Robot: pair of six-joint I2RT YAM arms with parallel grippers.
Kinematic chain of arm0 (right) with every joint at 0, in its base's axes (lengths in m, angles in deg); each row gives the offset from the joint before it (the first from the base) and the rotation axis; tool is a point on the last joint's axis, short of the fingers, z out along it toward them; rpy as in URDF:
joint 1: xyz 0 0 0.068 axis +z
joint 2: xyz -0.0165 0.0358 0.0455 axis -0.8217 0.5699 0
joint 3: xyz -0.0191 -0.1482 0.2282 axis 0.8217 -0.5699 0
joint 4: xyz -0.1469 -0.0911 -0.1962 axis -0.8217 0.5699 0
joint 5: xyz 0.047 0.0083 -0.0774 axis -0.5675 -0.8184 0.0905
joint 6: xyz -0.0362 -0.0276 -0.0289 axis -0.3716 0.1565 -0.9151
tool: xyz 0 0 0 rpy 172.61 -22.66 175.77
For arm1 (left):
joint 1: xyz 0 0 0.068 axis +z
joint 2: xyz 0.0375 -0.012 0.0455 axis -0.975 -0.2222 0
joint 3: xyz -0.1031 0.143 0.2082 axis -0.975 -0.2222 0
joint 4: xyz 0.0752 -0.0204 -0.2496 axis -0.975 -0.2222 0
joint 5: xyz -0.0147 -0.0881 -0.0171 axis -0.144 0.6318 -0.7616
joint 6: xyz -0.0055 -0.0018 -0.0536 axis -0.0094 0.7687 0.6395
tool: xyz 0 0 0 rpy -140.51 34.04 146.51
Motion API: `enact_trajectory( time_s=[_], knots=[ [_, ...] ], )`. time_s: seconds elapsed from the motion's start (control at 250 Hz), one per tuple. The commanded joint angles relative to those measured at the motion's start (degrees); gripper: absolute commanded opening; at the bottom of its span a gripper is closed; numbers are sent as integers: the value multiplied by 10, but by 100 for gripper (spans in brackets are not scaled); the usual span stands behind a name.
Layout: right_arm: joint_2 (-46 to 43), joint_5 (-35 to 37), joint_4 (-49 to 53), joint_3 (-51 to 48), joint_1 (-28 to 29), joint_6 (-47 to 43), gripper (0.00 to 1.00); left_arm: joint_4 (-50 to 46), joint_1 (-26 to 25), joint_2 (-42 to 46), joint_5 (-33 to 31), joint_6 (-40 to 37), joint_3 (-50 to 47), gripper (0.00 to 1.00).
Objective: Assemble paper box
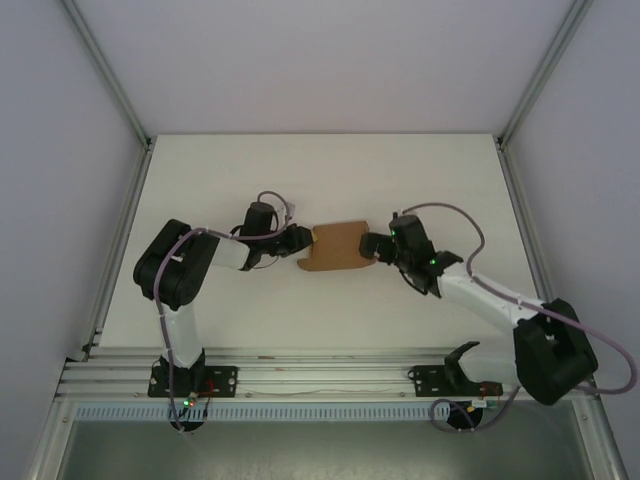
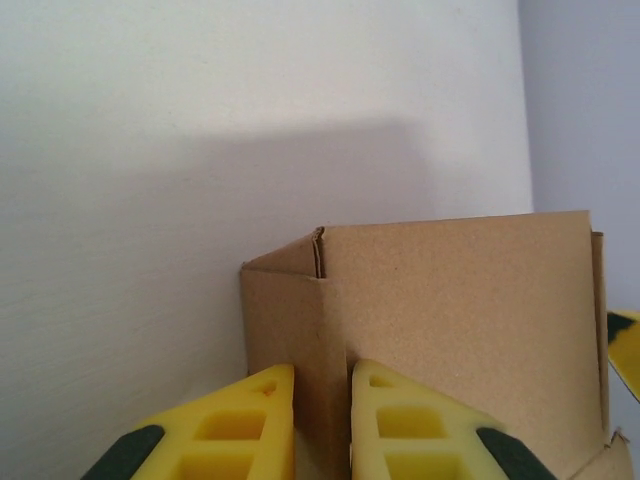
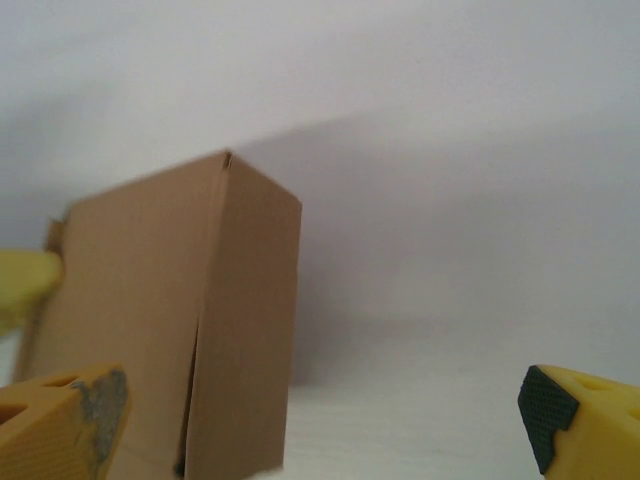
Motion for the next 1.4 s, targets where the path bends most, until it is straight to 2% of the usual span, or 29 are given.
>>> enact_trajectory(
  time_s=[0.0,0.092,0.216,0.308,0.396,0.452,0.596,0.64,0.676,0.712,0.755,0.811,0.919,0.999,1.087,1.179,1.227,1.303,1.399],
  knots=[
    [47,-146,45,38,-37,29,100,32,10,-24,29,15,-24,16],
    [92,-219,24,59,-51,34,100,28,11,-19,28,2,-26,16],
    [155,-281,13,97,-57,43,97,18,12,-14,24,-9,-26,17],
    [193,-320,-11,112,-58,59,90,17,12,-15,25,-13,-25,17],
    [217,-366,-46,116,-61,86,77,29,13,-17,35,-13,-25,22],
    [222,-387,-69,113,-62,107,63,39,13,-15,41,-12,-24,25],
    [201,-384,-82,104,-66,137,45,62,13,15,51,-25,-18,38],
    [190,-381,-82,102,-68,144,43,56,13,30,50,-35,-11,45],
    [180,-375,-74,102,-69,153,42,46,12,44,50,-46,-3,56],
    [171,-372,-67,103,-71,159,42,32,12,60,48,-61,6,72],
    [160,-366,-56,104,-72,169,42,14,12,81,39,-81,16,98],
    [148,-353,-31,108,-73,185,40,-16,11,109,25,-105,30,100],
    [127,-341,12,117,-77,217,38,-61,7,161,4,-179,52,100],
    [113,-341,53,130,-84,240,39,-113,-9,207,-28,-268,62,100],
    [100,-332,132,160,-94,242,39,-204,-43,254,-65,-413,78,100],
    [97,-343,221,194,-114,250,39,-352,-114,287,-118,-615,108,100],
    [98,-366,250,208,-125,257,40,-410,-153,293,-164,-688,120,100],
    [99,-413,273,216,-141,275,41,-459,-194,294,-238,-746,129,99],
    [105,-465,277,213,-154,306,42,-509,-222,291,-301,-790,141,100]
  ],
)
